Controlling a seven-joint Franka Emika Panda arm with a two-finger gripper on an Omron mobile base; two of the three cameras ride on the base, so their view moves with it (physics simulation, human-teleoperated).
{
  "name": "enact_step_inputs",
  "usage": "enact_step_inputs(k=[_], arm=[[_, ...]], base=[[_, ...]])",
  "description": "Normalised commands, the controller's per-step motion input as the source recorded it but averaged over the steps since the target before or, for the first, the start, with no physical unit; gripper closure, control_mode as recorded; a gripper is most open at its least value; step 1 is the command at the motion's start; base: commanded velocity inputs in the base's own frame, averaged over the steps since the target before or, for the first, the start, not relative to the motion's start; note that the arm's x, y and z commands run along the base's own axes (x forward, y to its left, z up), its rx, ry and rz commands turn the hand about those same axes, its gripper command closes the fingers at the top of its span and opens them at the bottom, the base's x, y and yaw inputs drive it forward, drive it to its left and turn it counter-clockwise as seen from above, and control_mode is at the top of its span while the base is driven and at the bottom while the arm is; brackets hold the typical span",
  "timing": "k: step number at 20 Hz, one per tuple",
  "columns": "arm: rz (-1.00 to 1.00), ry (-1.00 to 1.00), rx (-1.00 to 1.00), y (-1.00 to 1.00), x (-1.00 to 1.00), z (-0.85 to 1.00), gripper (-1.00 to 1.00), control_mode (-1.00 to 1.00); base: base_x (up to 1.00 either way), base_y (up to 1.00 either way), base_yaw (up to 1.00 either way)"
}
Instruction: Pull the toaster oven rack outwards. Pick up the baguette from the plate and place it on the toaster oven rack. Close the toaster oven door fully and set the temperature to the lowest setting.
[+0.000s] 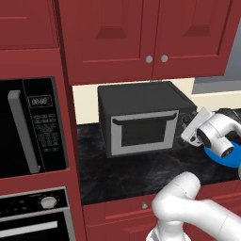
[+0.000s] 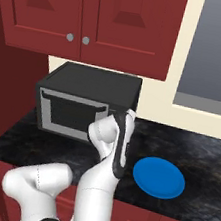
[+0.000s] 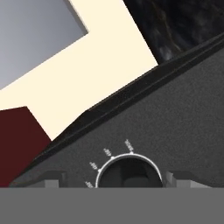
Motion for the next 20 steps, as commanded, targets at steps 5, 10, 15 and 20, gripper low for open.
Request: enact_step_inputs(k=[5,10,15,20], arm=[[0.0,-0.03,-0.01,0.15,0.09,0.0,1.0,-1.0],[0.0,-0.1,-0.01,0.26,0.0,0.0,1.0,-1.0],[0.0,-0.11,-0.04,0.23,0.01,0.01,1.0,-1.0],[0.02,-0.17,-0.19,0.0,0.07,0.19,1.0,-1.0]], base=[[0.0,0.0,0.0],[0.0,0.0,0.0],[0.0,0.0,0.0],[0.0,0.0,0.0]])
